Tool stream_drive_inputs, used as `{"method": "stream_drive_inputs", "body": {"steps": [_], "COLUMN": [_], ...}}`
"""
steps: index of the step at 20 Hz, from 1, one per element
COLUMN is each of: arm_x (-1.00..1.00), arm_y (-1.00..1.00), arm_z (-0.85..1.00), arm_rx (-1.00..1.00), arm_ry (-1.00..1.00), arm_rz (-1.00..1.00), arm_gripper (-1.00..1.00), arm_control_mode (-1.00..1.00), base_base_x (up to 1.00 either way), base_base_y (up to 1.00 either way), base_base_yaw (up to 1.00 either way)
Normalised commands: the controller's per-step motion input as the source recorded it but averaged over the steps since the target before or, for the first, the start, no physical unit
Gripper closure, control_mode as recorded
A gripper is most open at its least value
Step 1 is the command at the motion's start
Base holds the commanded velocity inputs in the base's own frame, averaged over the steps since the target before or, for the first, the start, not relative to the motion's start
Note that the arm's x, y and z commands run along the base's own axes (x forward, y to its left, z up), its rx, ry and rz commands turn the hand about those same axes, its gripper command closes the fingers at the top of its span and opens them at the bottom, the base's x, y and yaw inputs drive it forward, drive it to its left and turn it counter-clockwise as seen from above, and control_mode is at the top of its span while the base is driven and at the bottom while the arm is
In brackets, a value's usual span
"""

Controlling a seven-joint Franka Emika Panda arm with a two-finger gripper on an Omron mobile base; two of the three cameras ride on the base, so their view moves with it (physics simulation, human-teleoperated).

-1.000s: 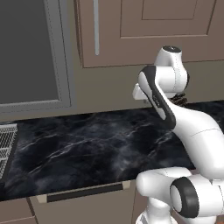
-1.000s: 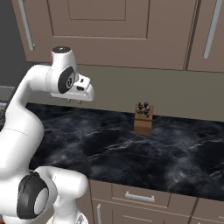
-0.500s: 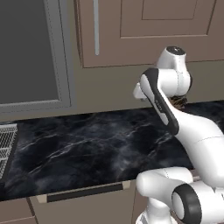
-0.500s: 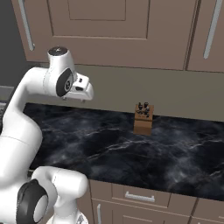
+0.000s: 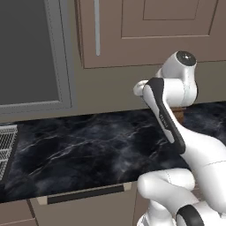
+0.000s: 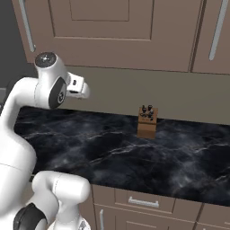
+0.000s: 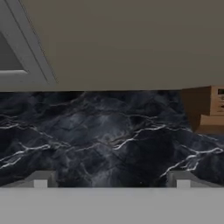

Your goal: Open the cabinet, pick the kettle from the cabinet, and place it in the sink.

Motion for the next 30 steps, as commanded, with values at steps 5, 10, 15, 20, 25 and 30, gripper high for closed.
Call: {"method": "stream_drive_inputs", "body": {"steps": [5, 10, 15, 20, 25, 30], "arm_x": [-0.17, -0.16, -0.11, -0.06, -0.02, 0.00], "arm_y": [0.34, 0.40, 0.42, 0.41, 0.41, 0.41], "arm_z": [0.34, 0.35, 0.39, 0.44, 0.46, 0.41], "arm_rx": [0.06, 0.02, 0.00, 0.00, 0.00, 0.00], "arm_ry": [-0.31, -0.32, -0.05, 0.01, 0.07, 0.10], "arm_rz": [0.02, 0.07, 0.16, 0.15, 0.07, 0.01], "arm_gripper": [-1.00, -1.00, -1.00, -1.00, -1.00, -1.00], "arm_control_mode": [-1.00, -1.00, -1.00, -1.00, -1.00, -1.00], "base_base_x": [0.00, 0.00, 0.00, 0.00, 0.00, 0.00], "base_base_y": [0.00, 0.00, 0.00, 0.00, 0.00, 0.00], "base_base_yaw": [0.00, 0.00, 0.00, 0.00, 0.00, 0.00]}}
